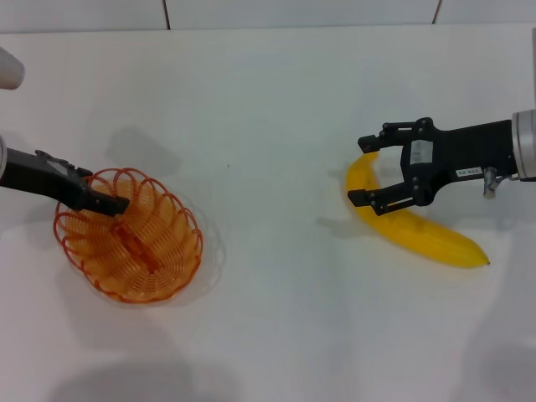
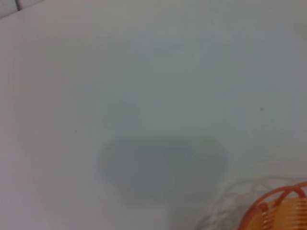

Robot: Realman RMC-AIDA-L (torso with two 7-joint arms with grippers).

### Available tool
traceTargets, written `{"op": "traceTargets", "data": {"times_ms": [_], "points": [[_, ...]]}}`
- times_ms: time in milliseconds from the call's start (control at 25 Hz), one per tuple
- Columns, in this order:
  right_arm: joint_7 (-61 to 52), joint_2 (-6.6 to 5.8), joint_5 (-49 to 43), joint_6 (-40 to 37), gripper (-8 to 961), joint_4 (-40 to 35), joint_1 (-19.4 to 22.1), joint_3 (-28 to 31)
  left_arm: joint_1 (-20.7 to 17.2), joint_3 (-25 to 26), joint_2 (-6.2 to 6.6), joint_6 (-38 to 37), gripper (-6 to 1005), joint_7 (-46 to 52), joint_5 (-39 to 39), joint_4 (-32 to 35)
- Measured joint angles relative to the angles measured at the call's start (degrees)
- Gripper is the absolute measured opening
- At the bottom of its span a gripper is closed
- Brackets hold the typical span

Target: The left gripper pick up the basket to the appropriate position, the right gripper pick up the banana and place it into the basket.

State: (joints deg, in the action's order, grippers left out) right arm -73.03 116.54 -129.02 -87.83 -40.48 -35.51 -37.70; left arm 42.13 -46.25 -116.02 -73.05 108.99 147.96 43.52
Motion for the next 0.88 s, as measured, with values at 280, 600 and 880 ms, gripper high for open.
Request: {"op": "traceTargets", "data": {"times_ms": [280, 600, 880], "points": [[0.1, 0.00, 0.0, 1.0, 903, 0.2, 0.0, 0.0, 0.1, 0.4, 0.29, 0.0, 766, 0.5, -0.2, 0.3], [0.1, -0.01, 0.0, 1.9, 903, 0.7, 0.0, 0.0, 0.1, 0.6, 0.38, 0.0, 592, 0.6, -0.5, 0.6], [0.1, 0.06, 0.3, 3.0, 903, 0.9, 0.1, 0.0, 0.1, 0.6, 0.51, 0.0, 396, 0.7, -0.6, 1.0]]}}
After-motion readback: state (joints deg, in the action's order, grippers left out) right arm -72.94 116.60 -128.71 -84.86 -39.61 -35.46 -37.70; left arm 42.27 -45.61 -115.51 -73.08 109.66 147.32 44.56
